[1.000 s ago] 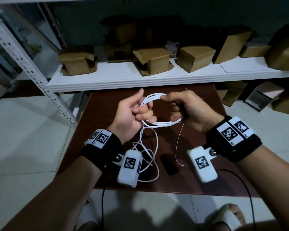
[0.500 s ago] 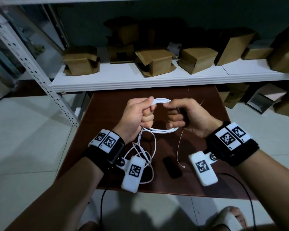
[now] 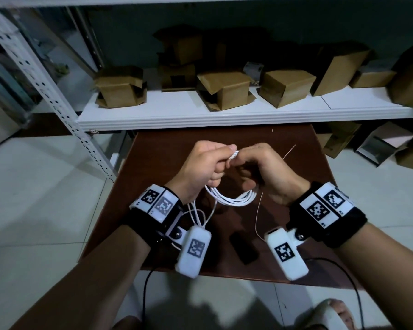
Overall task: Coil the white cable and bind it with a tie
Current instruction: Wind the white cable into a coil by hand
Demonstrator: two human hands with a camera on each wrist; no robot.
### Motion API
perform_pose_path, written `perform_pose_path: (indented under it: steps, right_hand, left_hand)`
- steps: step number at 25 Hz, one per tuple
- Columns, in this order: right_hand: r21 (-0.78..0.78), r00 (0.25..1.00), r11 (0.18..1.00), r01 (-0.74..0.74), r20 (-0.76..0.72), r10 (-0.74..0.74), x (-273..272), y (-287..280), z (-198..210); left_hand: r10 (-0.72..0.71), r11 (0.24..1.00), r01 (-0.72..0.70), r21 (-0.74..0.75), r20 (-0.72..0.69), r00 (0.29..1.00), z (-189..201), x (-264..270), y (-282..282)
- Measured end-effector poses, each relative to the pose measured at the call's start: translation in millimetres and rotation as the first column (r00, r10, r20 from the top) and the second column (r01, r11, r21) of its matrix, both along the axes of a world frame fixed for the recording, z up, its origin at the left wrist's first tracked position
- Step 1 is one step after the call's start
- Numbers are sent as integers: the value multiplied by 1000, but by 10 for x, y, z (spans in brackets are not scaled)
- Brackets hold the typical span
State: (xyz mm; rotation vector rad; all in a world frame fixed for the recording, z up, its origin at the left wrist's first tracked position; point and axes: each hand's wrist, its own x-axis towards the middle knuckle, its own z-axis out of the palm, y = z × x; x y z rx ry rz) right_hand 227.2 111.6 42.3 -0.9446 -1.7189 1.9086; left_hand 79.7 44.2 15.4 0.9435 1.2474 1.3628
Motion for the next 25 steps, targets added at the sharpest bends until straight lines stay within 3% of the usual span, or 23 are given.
perform_pose_path:
  steps: [3,6,11,15,20,25]
  right_hand:
    - [-105,985,992,74,-146,-89,-16,24,3]
    - [-197,966,969,148,-183,-185,4,56,-23]
    - [-234,965,966,108,-210,-159,-17,15,-19]
    - [-193,977,981,-1,-208,-40,15,-17,36]
    - [-148,988,987,-56,-150,34,72,15,6]
    - [-32,989,989,-143,41,144,91,87,-30]
  left_hand:
    - [-71,997,66,38,155,985,9,-38,-37]
    - [-125,990,110,88,191,974,-63,-42,-54]
    - [-12,997,-3,82,177,984,-49,-7,-45]
    - [65,991,-75,107,98,993,-31,-14,-46]
    - [69,991,-65,115,-32,997,-68,7,-33]
    - [61,991,-17,133,-334,941,-137,70,-16]
